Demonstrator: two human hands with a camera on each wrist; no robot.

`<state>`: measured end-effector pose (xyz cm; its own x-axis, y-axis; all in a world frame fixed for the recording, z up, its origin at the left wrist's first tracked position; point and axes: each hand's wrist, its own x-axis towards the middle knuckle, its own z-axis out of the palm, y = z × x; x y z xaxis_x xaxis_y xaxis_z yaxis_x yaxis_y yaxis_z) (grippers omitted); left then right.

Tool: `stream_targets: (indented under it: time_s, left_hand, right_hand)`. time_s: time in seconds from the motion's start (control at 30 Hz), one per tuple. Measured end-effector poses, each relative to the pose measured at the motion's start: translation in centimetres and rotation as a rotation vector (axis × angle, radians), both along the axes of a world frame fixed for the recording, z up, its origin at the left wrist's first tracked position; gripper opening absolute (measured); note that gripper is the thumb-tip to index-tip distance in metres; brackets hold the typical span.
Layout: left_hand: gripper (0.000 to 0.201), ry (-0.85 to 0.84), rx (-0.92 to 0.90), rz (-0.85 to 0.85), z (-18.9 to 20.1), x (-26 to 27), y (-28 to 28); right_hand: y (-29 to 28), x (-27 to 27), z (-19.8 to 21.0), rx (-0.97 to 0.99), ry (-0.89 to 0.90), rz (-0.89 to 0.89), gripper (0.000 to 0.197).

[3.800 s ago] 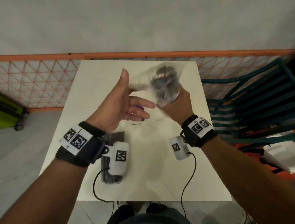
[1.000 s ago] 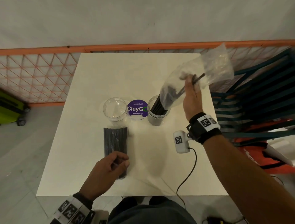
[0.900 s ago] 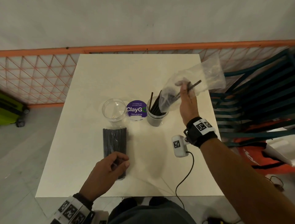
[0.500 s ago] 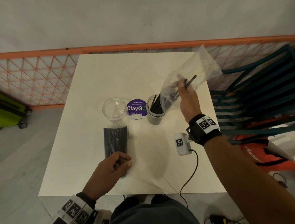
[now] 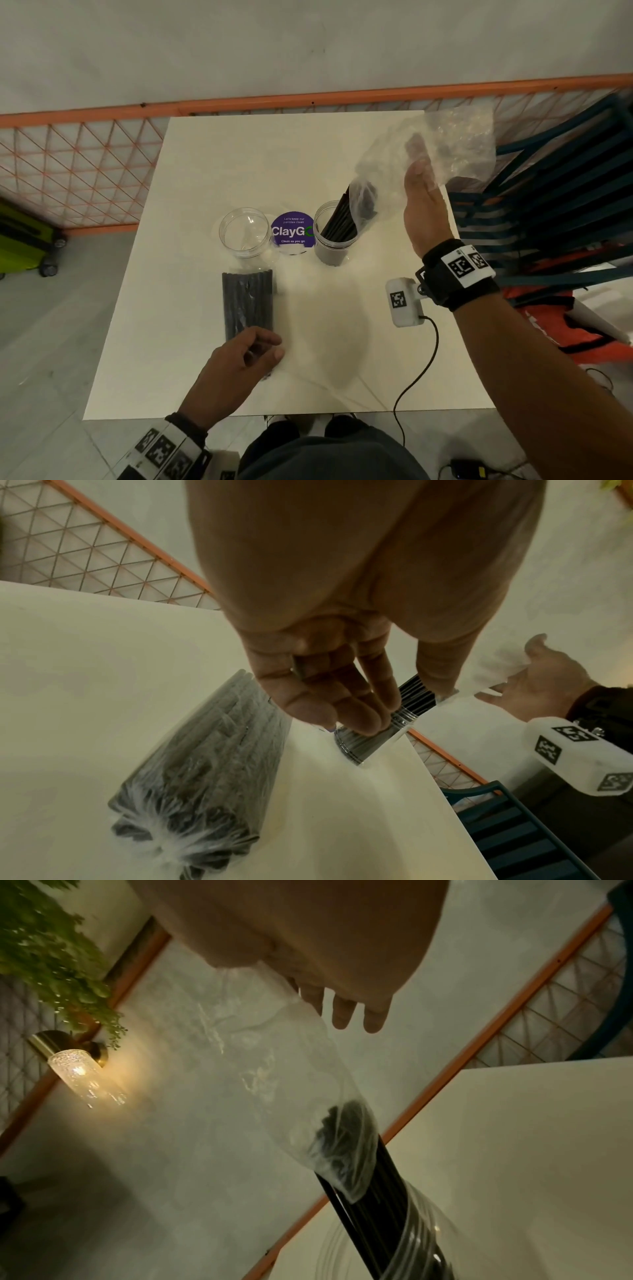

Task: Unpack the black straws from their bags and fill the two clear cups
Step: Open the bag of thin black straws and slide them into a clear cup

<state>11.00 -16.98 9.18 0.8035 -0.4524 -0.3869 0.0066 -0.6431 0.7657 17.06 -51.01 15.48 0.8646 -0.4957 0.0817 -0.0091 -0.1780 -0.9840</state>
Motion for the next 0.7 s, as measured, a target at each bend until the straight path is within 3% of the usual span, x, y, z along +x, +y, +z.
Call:
stream_targets:
  time_s: [0.13,0.2,0.27,0.3,0.4,0.47,0.53,0.7]
  left_hand:
    - [0.049,0.002,-0.023,-0.008,0.1,0.0,-0.1]
    - [0.060,-0.002,-0.040,-0.014,0.2,0.1,0.0]
    - [0.052,-0.010,-0.038,-0.019,0.1,0.0,0.0]
    - [0.043,-0.011,-0.031,-0.015,0.1,0.0,-0.1]
    - [0.021,-0.011,0.007,-0.019,0.0,-0.3,-0.2]
    - [0.014,-0.006,0.023,-0.016,0.0,-0.5,0.0]
    - [0.013,0.014,0.019,-0.004,-0.1,-0.6,0.4]
    - [0.012,0.033,0.001,0.013,0.0,-0.7,0.9]
  right_hand:
    - [-0.5,-0.5,3.0,0.139,-0.046,-0.234,0.050]
    - [-1.4,-1.1,4.7,0.248,-0.183,-0.320,0.038]
    - [-2.4,-2.3,5.6,0.302,-0.311,-0.341,0.018]
    - [-2.9,-2.9,5.5,0.275,-0.287,-0.357,0.011]
    - [-3.4,-5.7,1.5,0.143,0.106,-0.342,0.010]
    - [-2.9,-8.1,-3.2,0.242,0.353,-0.234,0.004]
    - [-1.3,-10.1,-7.2,0.318,0.554,-0.140,0.016]
    - [2.3,-10.5,-12.4,0.422,0.746,-0.080,0.039]
